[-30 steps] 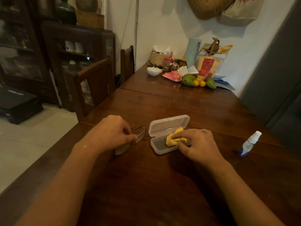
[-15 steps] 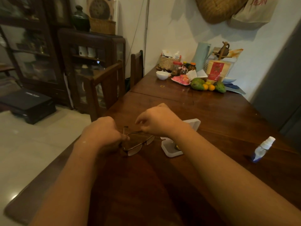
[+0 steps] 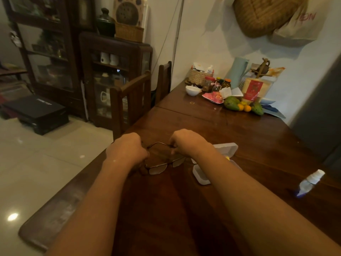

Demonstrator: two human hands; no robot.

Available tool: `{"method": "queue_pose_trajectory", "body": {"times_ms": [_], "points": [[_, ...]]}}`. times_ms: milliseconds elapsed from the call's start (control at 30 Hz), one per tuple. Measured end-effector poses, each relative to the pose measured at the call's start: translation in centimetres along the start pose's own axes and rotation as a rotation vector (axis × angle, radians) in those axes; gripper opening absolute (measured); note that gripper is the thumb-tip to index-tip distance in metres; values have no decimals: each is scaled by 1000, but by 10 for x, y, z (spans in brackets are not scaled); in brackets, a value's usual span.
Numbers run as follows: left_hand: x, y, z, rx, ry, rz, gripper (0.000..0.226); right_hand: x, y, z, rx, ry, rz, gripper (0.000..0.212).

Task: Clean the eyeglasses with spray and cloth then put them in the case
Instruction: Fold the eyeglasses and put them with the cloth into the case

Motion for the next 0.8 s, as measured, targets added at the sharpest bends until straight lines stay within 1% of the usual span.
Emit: {"method": "queue_pose_trajectory", "body": {"times_ms": [167, 267, 433, 533, 667, 800], "points": [[0, 5, 2, -24, -29, -29, 28, 0, -5, 2, 99, 2, 89, 40], [0, 7, 6, -26, -47, -63, 30, 0, -5, 0, 117, -2, 106, 37], [-4, 11, 8, -32, -107, -76, 34, -6, 2, -3, 55, -11, 88, 24], [-5, 12, 8, -30, -135, -82, 29, -5, 7, -4, 0, -1, 86, 16], [-3, 12, 10, -21, -105, -105, 22, -5, 16, -8, -82, -28, 65, 17], [-2, 9, 10, -3, -90, -141, 17, -4, 20, -14, -105, -40, 56, 23]]}}
Point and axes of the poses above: each hand's wrist, its own z-axis towards the middle knuckle, its own x-axis out of the palm, y = z × x, the point moved 8 cm from there along z, towards the middle knuckle, and after that the axes turned 2 degrees about -x, right-handed, at the moved point
